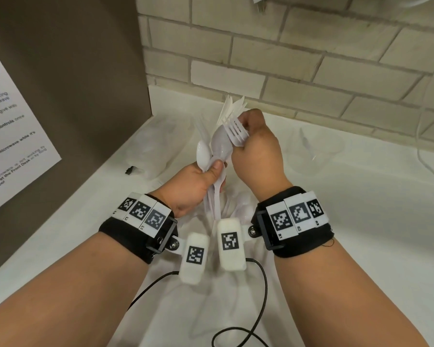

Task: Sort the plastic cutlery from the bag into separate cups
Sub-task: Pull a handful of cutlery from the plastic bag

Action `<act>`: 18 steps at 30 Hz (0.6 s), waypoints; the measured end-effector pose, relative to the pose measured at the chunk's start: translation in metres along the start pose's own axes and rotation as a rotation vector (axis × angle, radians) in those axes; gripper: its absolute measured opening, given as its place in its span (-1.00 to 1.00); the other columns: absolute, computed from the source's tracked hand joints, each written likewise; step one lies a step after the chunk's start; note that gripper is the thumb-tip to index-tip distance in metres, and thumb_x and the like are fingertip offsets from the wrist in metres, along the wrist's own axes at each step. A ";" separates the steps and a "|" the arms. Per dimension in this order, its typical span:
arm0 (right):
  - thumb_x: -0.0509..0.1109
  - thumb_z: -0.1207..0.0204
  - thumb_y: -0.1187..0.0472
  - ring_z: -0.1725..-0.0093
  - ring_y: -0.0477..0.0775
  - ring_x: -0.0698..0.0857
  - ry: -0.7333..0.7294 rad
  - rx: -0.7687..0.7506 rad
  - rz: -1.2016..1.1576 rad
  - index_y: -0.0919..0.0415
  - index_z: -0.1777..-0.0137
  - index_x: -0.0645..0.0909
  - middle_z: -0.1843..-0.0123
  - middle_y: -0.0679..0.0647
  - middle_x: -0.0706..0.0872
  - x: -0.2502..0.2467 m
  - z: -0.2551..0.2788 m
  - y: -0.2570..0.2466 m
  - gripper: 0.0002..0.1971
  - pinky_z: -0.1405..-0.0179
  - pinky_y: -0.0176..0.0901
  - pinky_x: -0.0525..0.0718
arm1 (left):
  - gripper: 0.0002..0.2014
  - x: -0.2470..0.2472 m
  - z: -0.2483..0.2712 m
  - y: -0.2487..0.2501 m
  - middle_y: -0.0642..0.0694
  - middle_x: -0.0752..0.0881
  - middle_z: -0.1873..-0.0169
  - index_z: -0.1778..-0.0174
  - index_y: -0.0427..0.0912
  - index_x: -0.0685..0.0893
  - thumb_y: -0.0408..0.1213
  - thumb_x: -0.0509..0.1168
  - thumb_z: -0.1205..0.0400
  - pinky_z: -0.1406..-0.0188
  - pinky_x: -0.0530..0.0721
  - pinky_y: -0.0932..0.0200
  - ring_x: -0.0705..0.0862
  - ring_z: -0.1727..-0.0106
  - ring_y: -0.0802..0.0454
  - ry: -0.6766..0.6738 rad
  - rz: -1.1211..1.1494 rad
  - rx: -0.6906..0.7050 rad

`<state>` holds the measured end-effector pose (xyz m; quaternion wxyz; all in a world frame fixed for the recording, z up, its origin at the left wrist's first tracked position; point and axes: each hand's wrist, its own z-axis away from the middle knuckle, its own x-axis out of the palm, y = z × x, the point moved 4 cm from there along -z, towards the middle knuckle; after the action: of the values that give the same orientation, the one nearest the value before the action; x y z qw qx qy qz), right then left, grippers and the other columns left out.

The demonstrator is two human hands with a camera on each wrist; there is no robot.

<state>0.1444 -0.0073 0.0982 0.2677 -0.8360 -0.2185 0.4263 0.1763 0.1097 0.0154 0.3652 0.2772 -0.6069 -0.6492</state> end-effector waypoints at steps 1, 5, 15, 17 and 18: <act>0.31 -0.50 0.37 0.26 0.10 0.62 0.013 0.048 -0.066 0.19 0.01 0.45 0.22 0.05 0.62 0.000 -0.001 0.002 -0.86 0.32 -0.18 0.53 | -0.64 0.001 0.000 0.000 -0.03 0.67 0.42 0.33 -0.06 0.74 0.05 0.23 -0.66 -0.03 0.48 -0.05 0.60 0.32 0.02 -0.001 0.009 0.002; 0.39 -0.57 0.18 0.36 -0.27 0.57 -0.052 0.190 -0.202 0.16 0.03 0.51 0.27 -0.11 0.59 0.002 -0.002 0.008 -0.89 0.41 -0.58 0.49 | -0.72 0.004 0.000 0.002 0.05 0.68 0.45 0.11 -0.13 0.67 -0.07 0.14 -0.72 -0.03 0.48 0.01 0.63 0.36 0.13 -0.012 0.051 0.008; 0.27 -0.59 0.13 0.20 0.14 0.77 0.287 0.245 -0.541 -0.05 0.09 0.44 0.24 0.08 0.77 -0.017 -0.009 0.002 -0.93 0.16 0.07 0.74 | -0.66 0.003 0.001 0.000 -0.11 0.61 0.39 0.15 -0.22 0.63 0.01 0.20 -0.66 0.02 0.50 -0.04 0.54 0.30 -0.04 -0.019 0.062 -0.025; 0.21 -0.58 0.22 0.26 0.22 0.79 0.315 0.200 -0.574 -0.07 0.10 0.38 0.33 0.06 0.75 -0.024 -0.010 -0.004 -0.86 0.37 -0.09 0.67 | -0.67 0.003 0.000 0.000 -0.12 0.63 0.37 0.09 -0.23 0.60 0.00 0.18 -0.68 0.07 0.60 -0.03 0.61 0.31 -0.04 -0.006 -0.002 -0.026; 0.18 -0.58 0.27 0.30 0.27 0.77 0.305 0.183 -0.581 -0.08 0.09 0.36 0.31 0.11 0.72 -0.026 -0.010 -0.007 -0.82 0.46 -0.19 0.62 | -0.70 0.004 0.001 0.001 -0.13 0.64 0.35 0.03 -0.25 0.57 -0.04 0.16 -0.71 0.11 0.67 0.00 0.65 0.34 -0.02 0.016 -0.040 -0.025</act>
<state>0.1378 -0.0204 0.1228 0.4812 -0.7655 -0.3659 0.2203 0.1737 0.1069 0.0168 0.3601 0.2900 -0.5903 -0.6617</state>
